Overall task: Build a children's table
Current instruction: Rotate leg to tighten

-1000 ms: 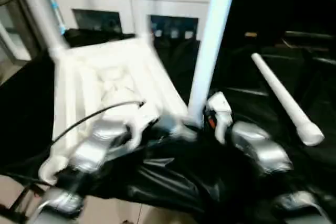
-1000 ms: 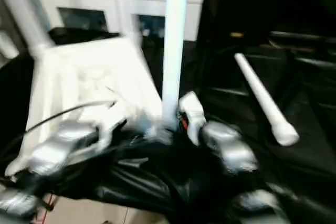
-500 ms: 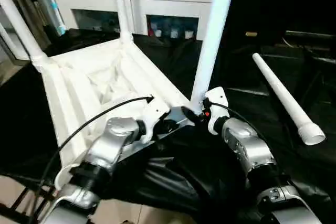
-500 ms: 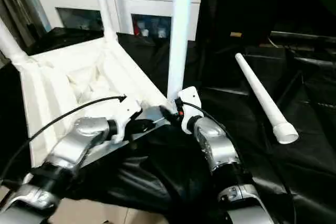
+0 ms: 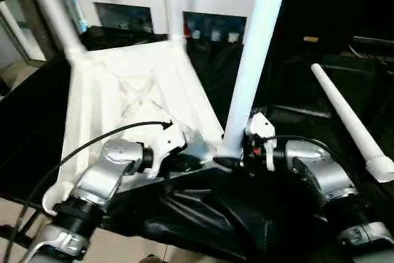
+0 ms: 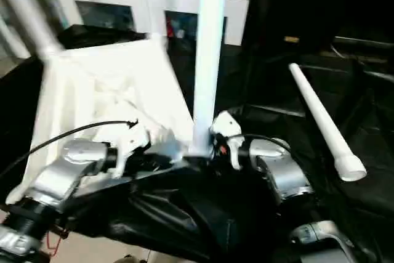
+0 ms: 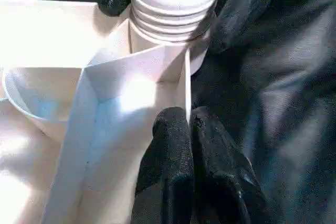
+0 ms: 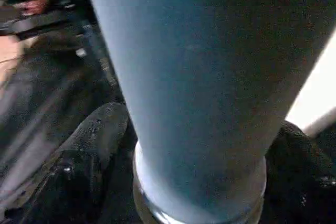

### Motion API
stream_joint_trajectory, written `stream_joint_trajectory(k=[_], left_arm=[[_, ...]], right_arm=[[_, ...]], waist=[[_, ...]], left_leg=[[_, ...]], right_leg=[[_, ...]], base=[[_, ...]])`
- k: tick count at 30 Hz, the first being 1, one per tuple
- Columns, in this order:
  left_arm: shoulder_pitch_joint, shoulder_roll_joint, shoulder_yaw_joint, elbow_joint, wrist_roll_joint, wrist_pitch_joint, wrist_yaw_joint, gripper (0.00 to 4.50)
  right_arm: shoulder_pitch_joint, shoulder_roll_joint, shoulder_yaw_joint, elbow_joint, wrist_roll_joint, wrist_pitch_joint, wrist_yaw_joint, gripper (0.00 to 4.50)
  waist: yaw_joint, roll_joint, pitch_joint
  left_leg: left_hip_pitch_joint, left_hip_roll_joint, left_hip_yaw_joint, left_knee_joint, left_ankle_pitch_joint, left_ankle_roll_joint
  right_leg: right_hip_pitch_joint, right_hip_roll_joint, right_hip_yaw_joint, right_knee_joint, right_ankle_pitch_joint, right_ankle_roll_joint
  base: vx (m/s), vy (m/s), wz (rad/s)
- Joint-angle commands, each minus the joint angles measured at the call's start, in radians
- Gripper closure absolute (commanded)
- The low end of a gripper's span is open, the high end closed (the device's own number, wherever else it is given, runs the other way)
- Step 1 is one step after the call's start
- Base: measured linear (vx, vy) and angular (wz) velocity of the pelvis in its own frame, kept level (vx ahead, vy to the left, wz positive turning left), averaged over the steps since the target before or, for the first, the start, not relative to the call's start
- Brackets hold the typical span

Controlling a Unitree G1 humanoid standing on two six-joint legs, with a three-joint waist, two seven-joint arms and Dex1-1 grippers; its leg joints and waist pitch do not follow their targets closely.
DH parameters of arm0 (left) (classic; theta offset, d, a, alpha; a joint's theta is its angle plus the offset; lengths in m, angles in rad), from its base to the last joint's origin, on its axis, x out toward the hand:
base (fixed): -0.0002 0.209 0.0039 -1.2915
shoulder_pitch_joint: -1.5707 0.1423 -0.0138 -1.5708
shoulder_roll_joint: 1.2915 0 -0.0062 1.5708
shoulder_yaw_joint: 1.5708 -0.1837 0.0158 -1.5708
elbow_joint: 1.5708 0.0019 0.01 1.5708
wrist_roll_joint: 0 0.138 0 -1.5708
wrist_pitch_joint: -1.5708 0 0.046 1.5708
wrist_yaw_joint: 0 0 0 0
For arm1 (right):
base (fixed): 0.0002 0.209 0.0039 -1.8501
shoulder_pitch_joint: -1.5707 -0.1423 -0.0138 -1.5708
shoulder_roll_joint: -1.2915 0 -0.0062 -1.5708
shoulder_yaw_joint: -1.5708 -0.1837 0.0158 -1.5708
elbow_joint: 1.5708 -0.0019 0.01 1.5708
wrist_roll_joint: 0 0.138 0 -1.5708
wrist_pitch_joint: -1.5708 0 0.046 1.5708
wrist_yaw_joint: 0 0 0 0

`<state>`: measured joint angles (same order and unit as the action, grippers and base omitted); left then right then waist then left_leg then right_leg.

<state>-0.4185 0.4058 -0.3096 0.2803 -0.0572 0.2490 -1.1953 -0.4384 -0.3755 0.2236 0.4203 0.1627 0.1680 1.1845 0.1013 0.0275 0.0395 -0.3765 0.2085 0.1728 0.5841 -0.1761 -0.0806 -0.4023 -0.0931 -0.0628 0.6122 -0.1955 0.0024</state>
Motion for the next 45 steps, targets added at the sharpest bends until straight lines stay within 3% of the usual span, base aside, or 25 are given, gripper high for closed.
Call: stream_joint_trajectory(k=[1, 5, 12, 20, 21, 22, 23, 25, 29, 35, 37, 38, 40, 42, 45], left_arm=[[-0.004, -0.005, -0.034, -0.046, -0.04, -0.019, -0.065, 4.5], [-0.007, 0.017, -0.041, -0.051, -0.055, -0.014, -0.113, 4.5], [-0.012, 0.022, -0.038, -0.037, -0.049, -0.025, -0.117, 4.5], [-0.005, -0.013, -0.025, -0.024, -0.039, -0.017, -0.041, 4.5], [-0.015, -0.035, -0.019, -0.001, -0.018, -0.011, 0.013, 4.5], [-0.02, -0.045, -0.017, 0.01, -0.007, -0.003, 0.041, 4.5], [-0.025, -0.056, -0.014, 0.019, 0.0, 0.002, 0.063, 4.5], [-0.041, -0.093, -0.002, 0.046, 0.008, 0.014, 0.124, 4.5], [-0.091, -0.188, 0.012, 0.109, 0.049, 0.048, 0.291, 4.5], [-0.117, -0.286, 0.016, 0.128, 0.062, 0.075, 0.393, 4.5], [-0.117, -0.287, 0.014, 0.127, 0.062, 0.073, 0.389, 4.5], [-0.105, -0.277, 0.005, 0.111, 0.057, 0.058, 0.358, 4.5], [-0.092, -0.257, -0.004, 0.094, 0.052, 0.04, 0.321, 4.5], [-0.077, -0.228, -0.011, 0.072, 0.042, 0.026, 0.278, 4.5], [-0.046, -0.172, -0.021, 0.02, 0.022, 0.011, 0.196, 4.5]], right_arm=[[-0.001, -0.004, 0.032, -0.052, 0.023, 0.022, 0.055, 0.83], [0.005, -0.01, 0.043, -0.072, 0.029, 0.036, 0.087, 1.07], [0.028, -0.012, 0.065, -0.094, 0.021, 0.04, 0.1, 1.7], [0.061, 0.028, 0.053, -0.088, 0.009, 0.052, 0.001, 1.83], [0.048, 0.085, 0.018, -0.019, -0.026, 0.044, -0.155, 1.83], [0.042, 0.102, 0.008, 0.002, -0.039, 0.038, -0.205, 1.83], [0.038, 0.115, 0.0, 0.019, -0.047, 0.035, -0.243, 1.83], [0.027, 0.153, -0.026, 0.062, -0.055, 0.042, -0.338, 1.83], [0.001, 0.26, -0.077, 0.147, -0.066, 0.082, -0.568, 1.83], [-0.031, 0.356, -0.077, 0.198, -0.1, 0.051, -0.686, 1.83], [-0.033, 0.357, -0.079, 0.2, -0.099, 0.049, -0.688, 1.27], [-0.039, 0.361, -0.11, 0.2, -0.061, 0.067, -0.679, 1.13], [-0.038, 0.348, -0.114, 0.187, -0.051, 0.073, -0.654, 1.07], [-0.038, 0.321, -0.099, 0.18, -0.076, 0.047, -0.637, 0.77], [-0.042, 0.26, -0.071, 0.186, -0.115, -0.021, -0.567, 0.7]], waist=[[-0.003, -0.004, -0.057], [-0.004, -0.003, -0.057], [-0.001, -0.003, -0.059], [0.002, 0.004, -0.059], [0.001, 0.002, -0.056], [-0.005, 0.006, -0.05], [-0.013, 0.003, -0.047], [-0.025, 0.0, -0.045], [-0.043, -0.004, -0.045], [-0.047, -0.003, -0.044], [-0.046, -0.002, -0.044], [-0.045, 0.002, -0.045], [-0.045, 0.001, -0.046], [-0.042, 0.006, -0.051], [-0.042, 0.005, -0.057]], left_leg=[[0.015, 0.02, 0.005, -0.066, -0.213, 0.057], [0.017, 0.019, 0.004, -0.068, -0.234, 0.038], [0.013, 0.018, 0.003, -0.066, -0.201, 0.039], [0.015, 0.019, 0.003, -0.066, -0.208, 0.037], [0.015, 0.018, 0.003, -0.069, -0.235, 0.027], [0.017, 0.016, 0.002, -0.074, -0.272, 0.008], [0.019, 0.013, -0.002, -0.078, -0.319, -0.017], [0.022, 0.011, -0.007, -0.081, -0.355, -0.032], [0.024, 0.009, -0.009, -0.082, -0.369, -0.034], [0.023, 0.007, -0.01, -0.083, -0.388, -0.023], [0.022, 0.007, -0.01, -0.083, -0.384, -0.017], [0.02, 0.008, -0.01, -0.084, -0.38, -0.014], [0.02, 0.009, -0.01, -0.085, -0.376, -0.012], [0.016, 0.012, -0.009, -0.085, -0.339, -0.01], [0.01, 0.012, -0.006, -0.08, -0.294, -0.006]], right_leg=[[0.05, -0.037, 0.035, -0.063, -0.114, -0.248], [0.047, -0.039, 0.037, -0.067, -0.155, -0.238], [0.05, -0.038, 0.037, -0.063, -0.114, -0.238], [0.048, -0.037, 0.036, -0.063, -0.098, -0.243], [0.048, -0.038, 0.036, -0.067, -0.136, -0.236], [0.044, -0.04, 0.037, -0.075, -0.206, -0.225], [0.045, -0.042, 0.035, -0.083, -0.302, -0.198], [0.045, -0.043, 0.034, -0.092, -0.399, -0.159], [0.038, -0.041, 0.033, -0.101, -0.427, -0.144], [0.033, -0.041, 0.031, -0.113, -0.481, -0.111], [0.032, -0.041, 0.032, -0.113, -0.471, -0.11], [0.033, -0.041, 0.033, -0.111, -0.456, -0.112], [0.034, -0.041, 0.033, -0.109, -0.432, -0.12], [0.037, -0.04, 0.036, -0.098, -0.339, -0.144], [0.044, -0.038, 0.036, -0.086, -0.231, -0.176]], base=[[0.0, 0.0, 0.0], [0.0, 0.0, 0.0], [0.0, 0.0, 0.0], [0.0, 0.0, 0.0], [0.0, 0.0, 0.0], [0.0, 0.0, 0.0], [0.0, 0.0, 0.0], [0.0, 0.0, 0.0], [0.0, 0.0, 0.0], [0.0, 0.0, 0.0], [0.0, 0.0, 0.0], [0.0, 0.0, 0.0], [0.0, 0.0, 0.0], [0.0, 0.0, 0.0], [0.0, 0.0, 0.0]])
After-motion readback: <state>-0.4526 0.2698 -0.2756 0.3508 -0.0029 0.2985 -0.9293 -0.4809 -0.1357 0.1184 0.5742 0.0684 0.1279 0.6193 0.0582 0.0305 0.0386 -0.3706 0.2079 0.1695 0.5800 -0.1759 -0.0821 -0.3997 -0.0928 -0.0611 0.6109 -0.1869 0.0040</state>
